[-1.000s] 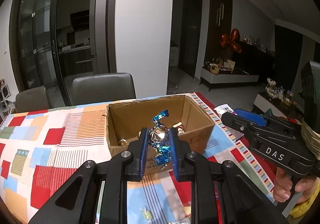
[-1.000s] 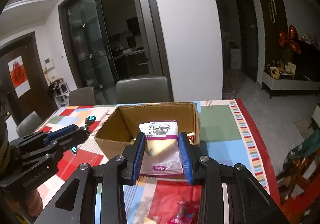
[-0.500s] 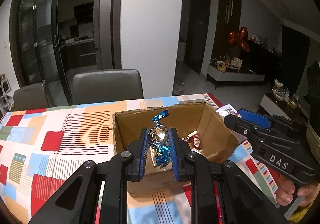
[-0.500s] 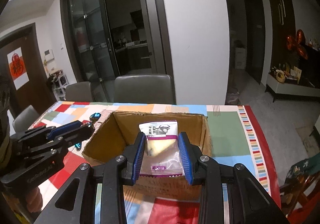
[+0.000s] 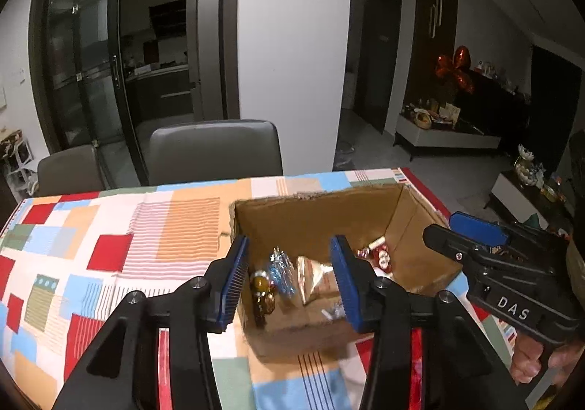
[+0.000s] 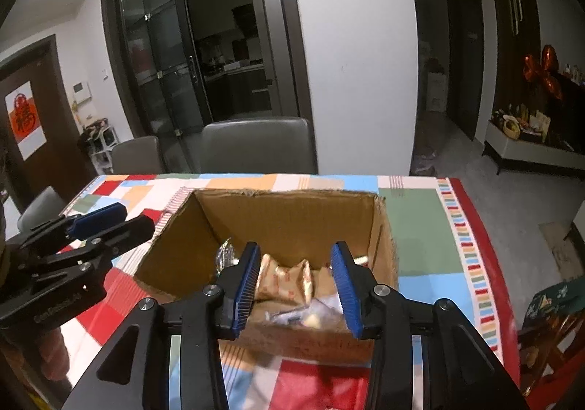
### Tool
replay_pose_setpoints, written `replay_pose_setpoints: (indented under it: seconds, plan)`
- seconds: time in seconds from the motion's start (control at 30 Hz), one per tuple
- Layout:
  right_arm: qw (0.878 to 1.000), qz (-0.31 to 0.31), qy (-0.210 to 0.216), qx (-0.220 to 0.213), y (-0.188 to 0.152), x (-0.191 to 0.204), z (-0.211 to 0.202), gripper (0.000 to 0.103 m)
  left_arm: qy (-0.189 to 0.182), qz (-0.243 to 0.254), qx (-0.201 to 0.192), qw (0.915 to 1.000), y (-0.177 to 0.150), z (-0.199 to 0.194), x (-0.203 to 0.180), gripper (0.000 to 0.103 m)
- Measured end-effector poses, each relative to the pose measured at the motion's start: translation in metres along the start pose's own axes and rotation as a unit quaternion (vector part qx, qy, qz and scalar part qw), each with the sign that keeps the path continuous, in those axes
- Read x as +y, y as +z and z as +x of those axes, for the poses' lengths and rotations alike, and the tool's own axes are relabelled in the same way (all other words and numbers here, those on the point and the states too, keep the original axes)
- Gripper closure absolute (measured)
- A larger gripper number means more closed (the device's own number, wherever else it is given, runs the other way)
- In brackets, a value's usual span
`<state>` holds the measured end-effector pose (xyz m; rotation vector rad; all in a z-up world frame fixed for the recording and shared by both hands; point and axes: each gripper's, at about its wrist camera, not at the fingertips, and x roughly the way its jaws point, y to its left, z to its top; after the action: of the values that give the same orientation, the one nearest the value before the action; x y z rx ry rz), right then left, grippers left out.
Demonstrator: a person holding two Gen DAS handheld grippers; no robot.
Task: Organize snacks
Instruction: 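Withdraw both tools from the box toward the remaining snacks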
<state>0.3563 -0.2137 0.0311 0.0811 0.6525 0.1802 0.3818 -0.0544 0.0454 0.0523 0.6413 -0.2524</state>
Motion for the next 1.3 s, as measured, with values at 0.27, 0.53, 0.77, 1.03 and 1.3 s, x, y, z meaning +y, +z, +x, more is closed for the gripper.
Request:
replay_pose_setpoints:
  seconds: [0.27, 0.53, 0.77, 1.03, 1.3]
  plan:
    - [0.999, 0.004, 0.021, 0.026, -0.026, 0.01, -0.023, 0.061, -0.004, 0.001, -0.001, 1.0, -0.021, -0.033, -0.003, 0.058]
    - [0.998, -0.003, 0.027, 0.051, -0.046, 0.021, -0.04, 0.061, -0.01, 0.0, 0.027, 0.9996, -0.047, -0.055, -0.003, 0.058]
    - [0.995, -0.01, 0.034, 0.093, -0.067, 0.03, -0.047, 0.061, -0.017, -0.003, 0.054, 0.9984, -0.07, -0.062, -0.003, 0.058]
    - [0.991, -0.008, 0.041, 0.125, -0.096, 0.034, -0.046, 0.061, -0.028, -0.002, 0.068, 0.9973, -0.102, -0.067, -0.002, 0.058]
    - [0.989, -0.007, 0.049, 0.137, -0.129, 0.036, -0.041, 0.061, -0.042, 0.001, 0.079, 0.996, -0.132, -0.061, -0.007, 0.058]
